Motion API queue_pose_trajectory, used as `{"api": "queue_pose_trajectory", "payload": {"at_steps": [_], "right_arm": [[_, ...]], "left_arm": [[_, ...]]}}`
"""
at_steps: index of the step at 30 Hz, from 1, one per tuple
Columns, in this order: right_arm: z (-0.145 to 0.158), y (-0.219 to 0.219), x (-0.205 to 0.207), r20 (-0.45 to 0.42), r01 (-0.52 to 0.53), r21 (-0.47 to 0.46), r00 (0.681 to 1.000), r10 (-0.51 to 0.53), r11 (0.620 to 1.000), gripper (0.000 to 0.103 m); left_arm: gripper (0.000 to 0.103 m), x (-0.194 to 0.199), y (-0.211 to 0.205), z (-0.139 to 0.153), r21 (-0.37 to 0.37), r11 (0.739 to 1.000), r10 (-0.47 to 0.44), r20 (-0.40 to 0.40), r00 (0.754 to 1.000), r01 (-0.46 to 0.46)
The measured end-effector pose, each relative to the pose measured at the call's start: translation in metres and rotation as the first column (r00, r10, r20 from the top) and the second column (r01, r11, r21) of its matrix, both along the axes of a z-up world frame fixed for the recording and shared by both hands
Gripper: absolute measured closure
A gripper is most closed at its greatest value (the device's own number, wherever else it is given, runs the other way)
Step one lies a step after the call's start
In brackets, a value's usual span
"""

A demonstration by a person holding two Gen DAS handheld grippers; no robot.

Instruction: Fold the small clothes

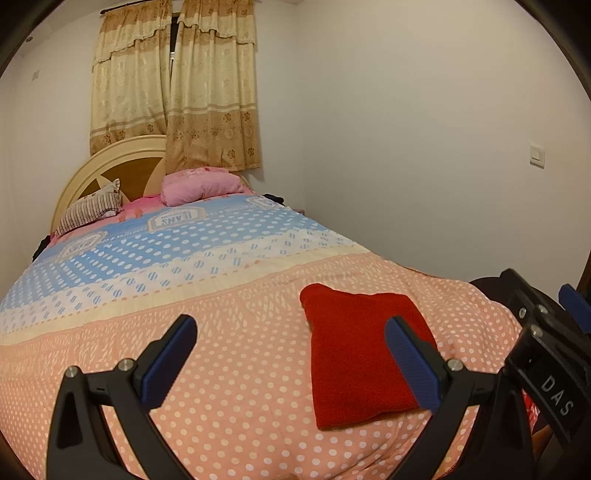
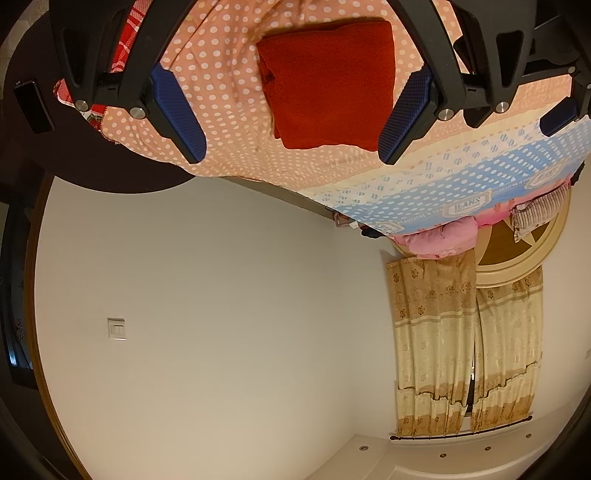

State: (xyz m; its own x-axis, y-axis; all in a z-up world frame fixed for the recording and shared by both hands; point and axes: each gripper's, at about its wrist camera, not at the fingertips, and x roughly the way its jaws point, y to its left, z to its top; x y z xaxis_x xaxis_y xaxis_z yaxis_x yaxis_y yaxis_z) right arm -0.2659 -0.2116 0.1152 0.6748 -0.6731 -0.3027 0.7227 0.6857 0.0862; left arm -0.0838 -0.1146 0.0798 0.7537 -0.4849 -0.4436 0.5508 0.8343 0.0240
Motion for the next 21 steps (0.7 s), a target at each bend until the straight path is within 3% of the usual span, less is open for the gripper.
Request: {"api": "queue_pose_trajectory", "payload": {"at_steps": [8,21], "right_arm": [[0.0,0.0,-0.001,0.003,0.01,-0.002,1.0,-0.01,1.0,0.008],[-0.002,0.001,0.001,-0.007,0.013,-0.001,1.0,-0.013,1.0,0.008]], "left_arm": [[0.0,0.002,-0.003,-0.001,0.012,0.998,0.067,0.024,0.997,-0.067],[0.0,0.014,-0.003,-0.008,0.033,0.998,0.053,-0.014,0.998,-0.052]]}}
